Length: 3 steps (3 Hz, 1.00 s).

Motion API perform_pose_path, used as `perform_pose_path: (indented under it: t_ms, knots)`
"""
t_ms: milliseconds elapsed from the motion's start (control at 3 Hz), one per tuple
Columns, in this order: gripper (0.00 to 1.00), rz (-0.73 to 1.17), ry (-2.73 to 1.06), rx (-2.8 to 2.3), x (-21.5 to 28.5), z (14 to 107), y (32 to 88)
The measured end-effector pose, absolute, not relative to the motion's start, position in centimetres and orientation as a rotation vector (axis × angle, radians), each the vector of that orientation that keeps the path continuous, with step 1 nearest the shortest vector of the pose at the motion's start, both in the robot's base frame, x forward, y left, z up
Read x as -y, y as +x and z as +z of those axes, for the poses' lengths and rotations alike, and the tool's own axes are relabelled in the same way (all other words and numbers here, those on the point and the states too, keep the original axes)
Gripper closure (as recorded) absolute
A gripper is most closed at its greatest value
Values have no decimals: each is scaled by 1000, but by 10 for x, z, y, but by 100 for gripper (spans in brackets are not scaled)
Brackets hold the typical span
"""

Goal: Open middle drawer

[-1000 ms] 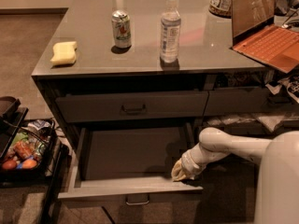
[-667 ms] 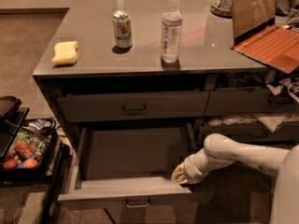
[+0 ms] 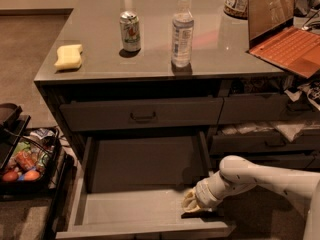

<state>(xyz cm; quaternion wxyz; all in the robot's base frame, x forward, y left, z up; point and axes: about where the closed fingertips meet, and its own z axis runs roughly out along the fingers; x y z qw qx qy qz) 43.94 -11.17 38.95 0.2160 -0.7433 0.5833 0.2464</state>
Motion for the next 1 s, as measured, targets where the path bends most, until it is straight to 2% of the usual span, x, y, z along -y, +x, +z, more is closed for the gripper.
perform_pose_path:
  t_ms: [333,1000]
  knots:
    - [100,682,-2060,-1616,112,390,439]
    - [100,478,-2027,-1547,118,446,472]
